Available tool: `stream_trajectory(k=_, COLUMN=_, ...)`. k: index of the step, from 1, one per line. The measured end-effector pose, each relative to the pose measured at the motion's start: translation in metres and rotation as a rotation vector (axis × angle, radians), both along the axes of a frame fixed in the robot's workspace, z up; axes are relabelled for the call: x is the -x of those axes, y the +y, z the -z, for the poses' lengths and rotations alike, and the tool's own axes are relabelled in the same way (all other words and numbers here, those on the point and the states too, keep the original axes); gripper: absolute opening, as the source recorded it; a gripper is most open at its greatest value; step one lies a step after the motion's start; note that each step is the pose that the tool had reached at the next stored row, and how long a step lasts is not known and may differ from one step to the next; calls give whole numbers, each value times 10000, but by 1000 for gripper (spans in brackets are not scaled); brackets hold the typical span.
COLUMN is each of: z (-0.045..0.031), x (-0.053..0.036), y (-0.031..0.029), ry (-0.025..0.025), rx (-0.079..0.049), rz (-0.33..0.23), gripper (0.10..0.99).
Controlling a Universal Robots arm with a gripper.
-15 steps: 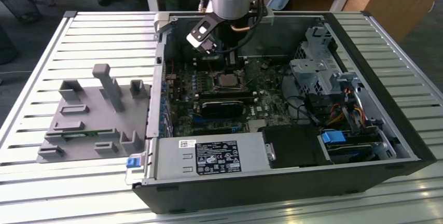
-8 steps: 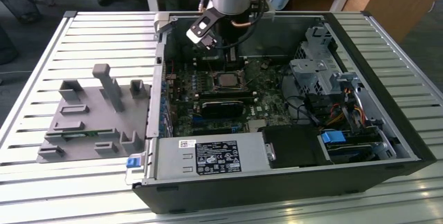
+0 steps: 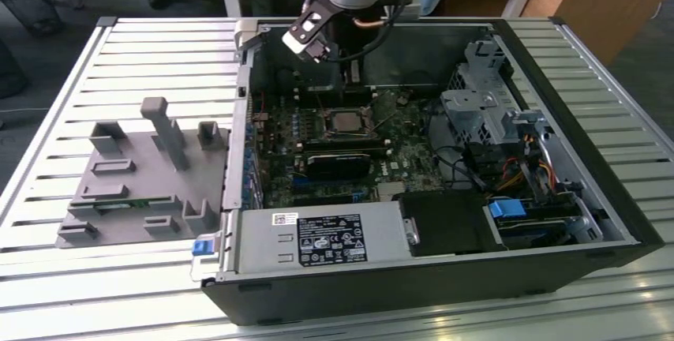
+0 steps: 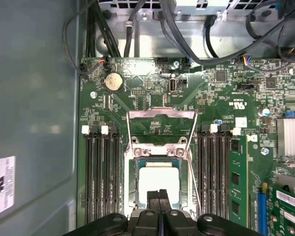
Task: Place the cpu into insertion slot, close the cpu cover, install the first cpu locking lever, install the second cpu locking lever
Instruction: 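Close the cpu cover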
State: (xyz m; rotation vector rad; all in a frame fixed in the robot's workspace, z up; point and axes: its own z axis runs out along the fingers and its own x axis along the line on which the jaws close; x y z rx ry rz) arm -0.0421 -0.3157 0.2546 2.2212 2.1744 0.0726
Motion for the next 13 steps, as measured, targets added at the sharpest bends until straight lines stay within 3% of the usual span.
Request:
stream_trajectory(k=8, z=-186, x=0, y=-2, ry=54, rx=-27, rz=0, gripper=106)
stream_trajectory(k=13, z=-191, x=0, y=-73, ry=62, rx=-64, rz=5, gripper=106)
